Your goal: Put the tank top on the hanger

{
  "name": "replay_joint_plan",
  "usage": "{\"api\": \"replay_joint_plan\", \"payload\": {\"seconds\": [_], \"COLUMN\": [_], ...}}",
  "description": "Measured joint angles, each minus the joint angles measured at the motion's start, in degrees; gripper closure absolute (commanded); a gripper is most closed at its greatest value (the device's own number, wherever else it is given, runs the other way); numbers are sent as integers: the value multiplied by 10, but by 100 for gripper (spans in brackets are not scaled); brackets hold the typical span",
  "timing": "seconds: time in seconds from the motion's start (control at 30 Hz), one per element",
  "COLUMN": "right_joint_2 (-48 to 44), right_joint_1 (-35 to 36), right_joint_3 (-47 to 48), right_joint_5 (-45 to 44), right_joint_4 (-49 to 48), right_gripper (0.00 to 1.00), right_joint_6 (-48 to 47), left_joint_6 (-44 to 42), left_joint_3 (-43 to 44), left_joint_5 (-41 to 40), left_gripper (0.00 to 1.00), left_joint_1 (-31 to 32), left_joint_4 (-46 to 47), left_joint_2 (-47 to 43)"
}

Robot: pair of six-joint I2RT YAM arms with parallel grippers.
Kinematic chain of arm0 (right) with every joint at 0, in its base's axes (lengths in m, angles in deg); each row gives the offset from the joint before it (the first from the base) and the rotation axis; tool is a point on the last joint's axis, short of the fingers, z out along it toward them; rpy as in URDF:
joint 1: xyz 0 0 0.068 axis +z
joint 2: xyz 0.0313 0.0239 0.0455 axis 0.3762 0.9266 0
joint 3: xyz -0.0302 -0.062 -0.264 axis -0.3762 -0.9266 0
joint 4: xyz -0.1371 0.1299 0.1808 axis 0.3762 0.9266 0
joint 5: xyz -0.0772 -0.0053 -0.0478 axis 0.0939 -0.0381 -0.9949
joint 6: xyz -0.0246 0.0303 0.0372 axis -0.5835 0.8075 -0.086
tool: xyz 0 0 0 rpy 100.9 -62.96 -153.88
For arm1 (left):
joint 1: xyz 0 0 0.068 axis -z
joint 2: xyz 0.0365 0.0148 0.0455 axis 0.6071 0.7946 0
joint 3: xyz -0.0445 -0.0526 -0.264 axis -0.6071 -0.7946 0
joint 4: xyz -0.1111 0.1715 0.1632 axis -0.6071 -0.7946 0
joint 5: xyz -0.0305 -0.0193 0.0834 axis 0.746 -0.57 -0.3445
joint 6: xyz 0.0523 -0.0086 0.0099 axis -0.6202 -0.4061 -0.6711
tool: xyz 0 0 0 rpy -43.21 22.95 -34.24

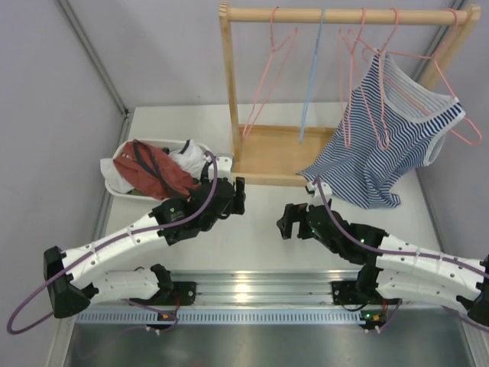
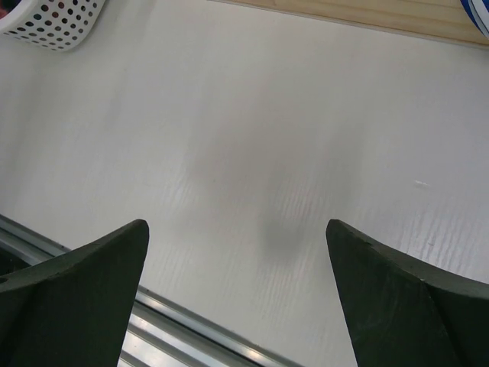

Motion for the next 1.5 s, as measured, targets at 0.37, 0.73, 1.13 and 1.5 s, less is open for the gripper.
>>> {"api": "replay_joint_plan", "payload": {"seconds": [0.37, 0.73, 1.13, 1.5], "right_joint_2": [-11, -30, -36, -37], "right_joint_1": [0, 0, 0, 0], "right_joint_3": [0, 0, -1, -16], "right_joint_5": [-3, -1, 3, 4], "right_joint_4": [1, 8, 16, 19], "right_gripper": [0, 0, 0, 0], "right_joint_6": [-3, -4, -3, 1], "left_joint_6": [28, 129, 140, 142], "left_joint_3": [3, 48, 7, -17], "left_joint_5": [-35, -96, -97, -97], "left_gripper": [30, 39, 39, 44], "left_joint_1": [-1, -181, -269, -290], "left_joint_4": [-19, -133, -135, -114], "left_joint_2": [-9, 78, 131, 169]}}
